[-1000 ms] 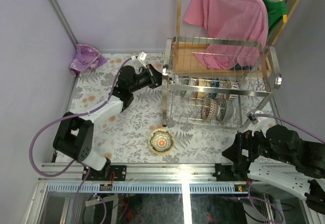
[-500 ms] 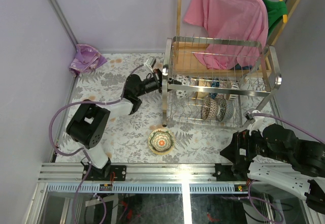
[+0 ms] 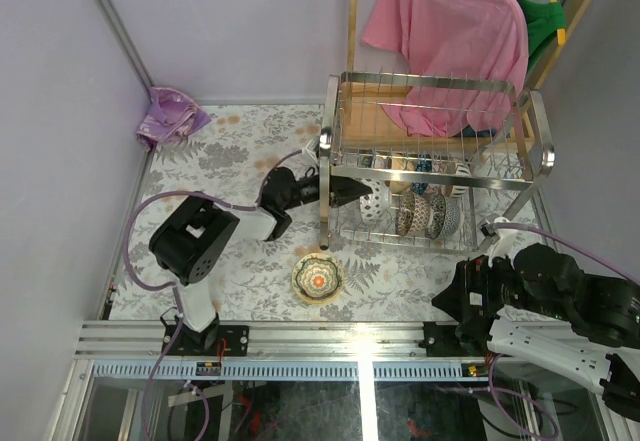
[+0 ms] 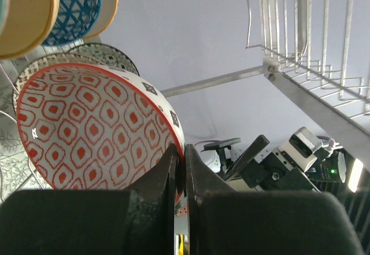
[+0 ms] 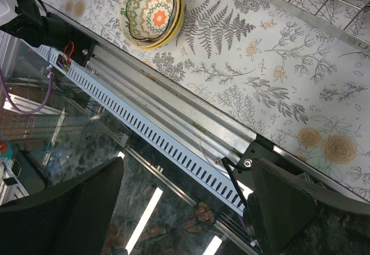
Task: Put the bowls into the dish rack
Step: Place the bowl in the dish rack.
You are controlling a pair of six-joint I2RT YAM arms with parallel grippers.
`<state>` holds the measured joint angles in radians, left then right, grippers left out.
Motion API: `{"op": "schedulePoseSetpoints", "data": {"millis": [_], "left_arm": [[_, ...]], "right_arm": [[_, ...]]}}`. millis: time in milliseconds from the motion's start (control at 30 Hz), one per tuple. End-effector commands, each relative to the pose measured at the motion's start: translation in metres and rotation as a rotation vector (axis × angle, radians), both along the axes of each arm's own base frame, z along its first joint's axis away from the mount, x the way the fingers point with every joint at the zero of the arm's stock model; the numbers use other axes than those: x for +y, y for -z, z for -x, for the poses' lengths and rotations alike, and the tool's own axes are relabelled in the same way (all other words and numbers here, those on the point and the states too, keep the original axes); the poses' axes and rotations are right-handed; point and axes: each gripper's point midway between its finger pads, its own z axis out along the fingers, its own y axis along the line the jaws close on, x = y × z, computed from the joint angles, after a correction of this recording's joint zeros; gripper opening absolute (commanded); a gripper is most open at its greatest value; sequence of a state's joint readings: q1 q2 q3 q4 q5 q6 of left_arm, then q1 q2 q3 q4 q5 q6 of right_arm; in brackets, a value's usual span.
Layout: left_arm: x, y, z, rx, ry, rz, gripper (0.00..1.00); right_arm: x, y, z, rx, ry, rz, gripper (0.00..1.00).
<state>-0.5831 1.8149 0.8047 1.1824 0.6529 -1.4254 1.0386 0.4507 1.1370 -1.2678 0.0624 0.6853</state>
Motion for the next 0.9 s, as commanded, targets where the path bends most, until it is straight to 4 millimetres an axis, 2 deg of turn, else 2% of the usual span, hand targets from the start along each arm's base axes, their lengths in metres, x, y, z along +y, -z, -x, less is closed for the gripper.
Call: {"op": "schedulePoseSetpoints", "data": {"millis": [0, 200, 367, 667, 867], "left_arm": [[-0.014, -0.019, 0.011, -0.092, 0.026, 0.096, 0.0], [-0.03, -0.001, 0.016, -0.07, 0.043, 0.06, 0.0], [-0.035, 0.012, 0.016, -0.064, 0.03, 0.002, 0.0], [-0.045, 0.015, 0.012, -0.06, 0.018, 0.036, 0.0], [-0.053, 0.033, 0.01, -0.044, 0.024, -0.031, 0.0]], "right_arm": [[0.008, 0.0, 0.008, 0.011, -0.076, -0.007, 0.99], [0.003, -0.001, 0.009, 0.008, -0.071, -0.006, 1.0], [0.003, 0.001, 0.009, 0.008, -0.068, -0.009, 0.99], [0.001, 0.002, 0.01, 0.007, -0.067, -0.009, 0.99], [-0.001, 0.002, 0.011, 0.007, -0.067, -0.01, 1.0]]}}
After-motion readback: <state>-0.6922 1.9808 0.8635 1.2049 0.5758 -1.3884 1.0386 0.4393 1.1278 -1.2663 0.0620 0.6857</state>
